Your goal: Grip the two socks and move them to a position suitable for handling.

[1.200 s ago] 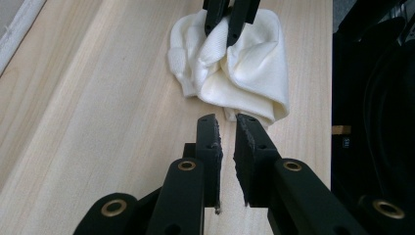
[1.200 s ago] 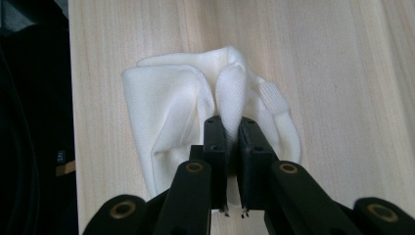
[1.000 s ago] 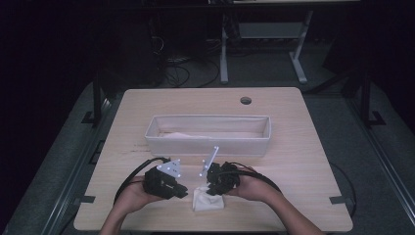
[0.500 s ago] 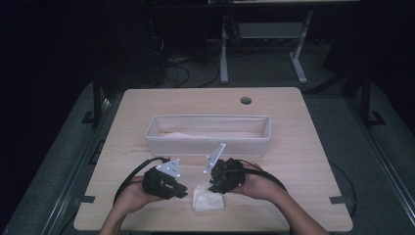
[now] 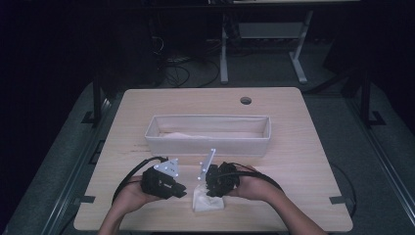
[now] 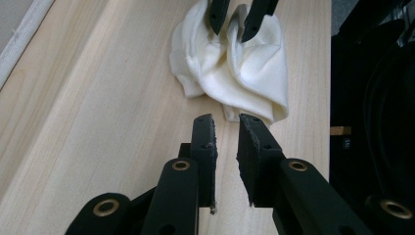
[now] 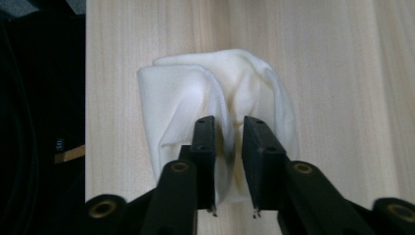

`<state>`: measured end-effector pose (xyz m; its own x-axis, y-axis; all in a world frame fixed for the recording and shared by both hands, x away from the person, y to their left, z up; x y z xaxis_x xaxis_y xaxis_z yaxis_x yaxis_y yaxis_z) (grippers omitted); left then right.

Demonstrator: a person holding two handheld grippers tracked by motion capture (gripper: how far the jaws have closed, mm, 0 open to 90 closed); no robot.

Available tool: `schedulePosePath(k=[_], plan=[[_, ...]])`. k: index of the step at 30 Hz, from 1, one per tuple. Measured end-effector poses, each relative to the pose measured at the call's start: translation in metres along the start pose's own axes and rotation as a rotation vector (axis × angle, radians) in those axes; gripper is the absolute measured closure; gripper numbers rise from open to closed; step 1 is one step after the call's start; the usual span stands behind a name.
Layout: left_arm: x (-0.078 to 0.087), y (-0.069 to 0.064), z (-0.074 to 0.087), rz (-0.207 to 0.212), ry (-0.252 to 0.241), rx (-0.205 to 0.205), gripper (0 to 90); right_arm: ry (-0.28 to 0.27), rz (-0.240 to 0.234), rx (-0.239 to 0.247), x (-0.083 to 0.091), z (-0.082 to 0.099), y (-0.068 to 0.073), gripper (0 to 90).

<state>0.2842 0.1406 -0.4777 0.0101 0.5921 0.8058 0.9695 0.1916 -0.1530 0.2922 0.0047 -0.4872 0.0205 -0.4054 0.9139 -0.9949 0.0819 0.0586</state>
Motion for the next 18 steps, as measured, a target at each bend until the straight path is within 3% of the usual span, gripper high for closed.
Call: schedulePosePath(k=[4, 6, 12, 13, 18], plan=[[0.002, 0.000, 0.000, 0.000, -0.004, 0.002, 76.8, 0.014, -0.006, 0.008, -0.003, 0.000, 0.001, 88.7], [0.002, 0.000, 0.000, -0.003, -0.008, 0.005, 76.8, 0.001, -0.015, -0.002, 0.002, -0.002, 0.003, 88.9], [0.003, 0.000, -0.001, -0.001, -0.014, 0.007, 75.8, -0.025, 0.042, -0.016, 0.023, -0.009, 0.002, 88.5], [0.003, 0.000, -0.001, -0.002, -0.015, 0.006, 75.8, -0.028, 0.064, -0.017, 0.023, -0.010, -0.001, 88.3], [0.005, 0.001, 0.001, -0.005, -0.014, 0.006, 75.8, 0.019, 0.077, -0.066, 0.007, -0.004, -0.014, 88.1]])
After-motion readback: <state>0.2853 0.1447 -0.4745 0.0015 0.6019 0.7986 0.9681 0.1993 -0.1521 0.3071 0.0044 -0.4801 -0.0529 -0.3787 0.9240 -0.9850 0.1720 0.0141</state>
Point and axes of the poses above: each handheld gripper's, and its own axes: x roughly backward along the jaws, z roughly out of its underside, y roughly to its left, the point moved 8 cm from there along -x, roughly forward along the jaws, and after that the axes turned 1 degree about x, right-handed, at the moved point
